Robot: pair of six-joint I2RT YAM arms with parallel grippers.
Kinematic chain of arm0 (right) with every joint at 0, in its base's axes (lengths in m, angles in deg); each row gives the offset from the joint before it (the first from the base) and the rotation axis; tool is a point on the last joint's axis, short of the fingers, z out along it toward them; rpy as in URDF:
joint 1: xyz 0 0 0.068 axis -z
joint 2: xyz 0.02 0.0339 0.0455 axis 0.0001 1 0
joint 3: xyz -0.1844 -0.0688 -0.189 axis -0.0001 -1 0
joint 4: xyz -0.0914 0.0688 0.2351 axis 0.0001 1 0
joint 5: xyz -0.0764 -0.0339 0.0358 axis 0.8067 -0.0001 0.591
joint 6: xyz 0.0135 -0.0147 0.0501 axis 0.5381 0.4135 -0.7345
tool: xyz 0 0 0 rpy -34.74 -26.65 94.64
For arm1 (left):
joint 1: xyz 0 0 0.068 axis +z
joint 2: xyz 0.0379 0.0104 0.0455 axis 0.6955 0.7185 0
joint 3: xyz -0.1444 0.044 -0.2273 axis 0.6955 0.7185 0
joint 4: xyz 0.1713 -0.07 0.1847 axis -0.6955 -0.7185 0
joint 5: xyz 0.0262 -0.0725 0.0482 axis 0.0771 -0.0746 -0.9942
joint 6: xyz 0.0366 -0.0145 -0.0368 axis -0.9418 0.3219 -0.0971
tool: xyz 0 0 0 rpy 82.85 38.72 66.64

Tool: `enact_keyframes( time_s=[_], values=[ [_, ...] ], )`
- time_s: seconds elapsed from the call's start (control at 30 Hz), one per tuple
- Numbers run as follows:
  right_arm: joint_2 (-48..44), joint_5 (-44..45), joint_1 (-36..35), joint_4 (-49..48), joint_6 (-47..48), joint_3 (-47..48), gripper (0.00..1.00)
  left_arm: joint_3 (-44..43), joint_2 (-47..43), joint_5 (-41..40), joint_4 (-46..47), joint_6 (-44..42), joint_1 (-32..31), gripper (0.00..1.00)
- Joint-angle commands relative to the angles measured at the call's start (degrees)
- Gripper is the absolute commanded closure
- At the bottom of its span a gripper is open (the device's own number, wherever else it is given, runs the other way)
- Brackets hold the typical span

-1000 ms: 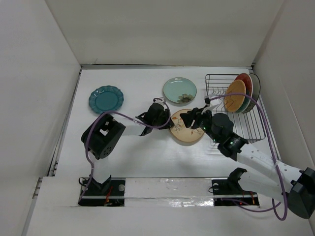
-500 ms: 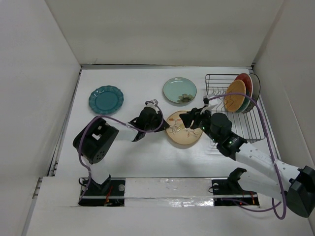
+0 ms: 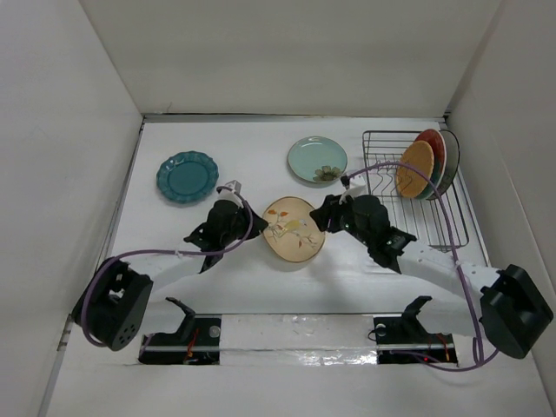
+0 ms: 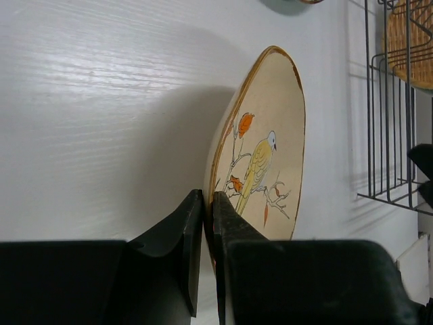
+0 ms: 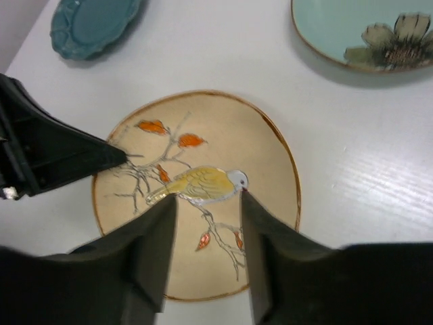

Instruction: Load the plates into the dish rack

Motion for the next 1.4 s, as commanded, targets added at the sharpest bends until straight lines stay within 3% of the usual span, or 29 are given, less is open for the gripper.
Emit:
enact_keyframes(
  time_s=[0.0,0.03,0.17,0.37,0.63,0.87,1.0,1.2,1.3,1.37],
  values=[
    [3.46,-0.87,0.85,-3.23,-2.36,1.82,0.43,0.75,-7.36,-0.14,2.48,-0.1,2.24,1.0],
    [4.44,-0.95,0.85,-3.93,-2.98,1.64,0.31,0.92,-8.34,0.04,2.04,-0.18,2.26,1.0],
    [9.89,-3.32,1.38,-6.66,-5.53,1.29,0.23,2.15,-12.12,0.57,-0.07,-0.8,3.57,1.0],
    [18.5,-8.15,2.44,-11.76,-8.08,1.9,0.22,2.95,-17.3,2.41,-1.56,-0.54,4.8,1.0],
    [19.92,-17.03,6.65,-15.8,-3.35,2.17,0.22,1.02,-25.04,4.51,-6.22,-1.33,6.9,1.0],
    [19.3,-30.2,8.76,-21.42,-2.63,1.2,0.22,0.75,-28.56,13.04,-5.44,-0.36,11.84,1.0],
    [21.67,-39.86,8.24,-26.43,-5.09,1.38,0.23,0.57,-28.74,15.85,-3.94,-0.19,11.84,1.0],
    [23.96,-45.76,5.95,-31.44,-7.64,2.78,0.25,0.05,-29.87,18.49,-2.62,0.17,11.84,1.0],
    [24.58,-47.96,5.95,-34.69,-9.84,2.52,0.32,-1.27,-31.1,18.76,-3.67,-0.27,11.84,1.0],
    [24.66,-49.37,5.95,-37.76,-11.24,1.91,0.45,-2.93,-31.37,18.5,-5.95,-1.23,11.84,1.0]
  ],
)
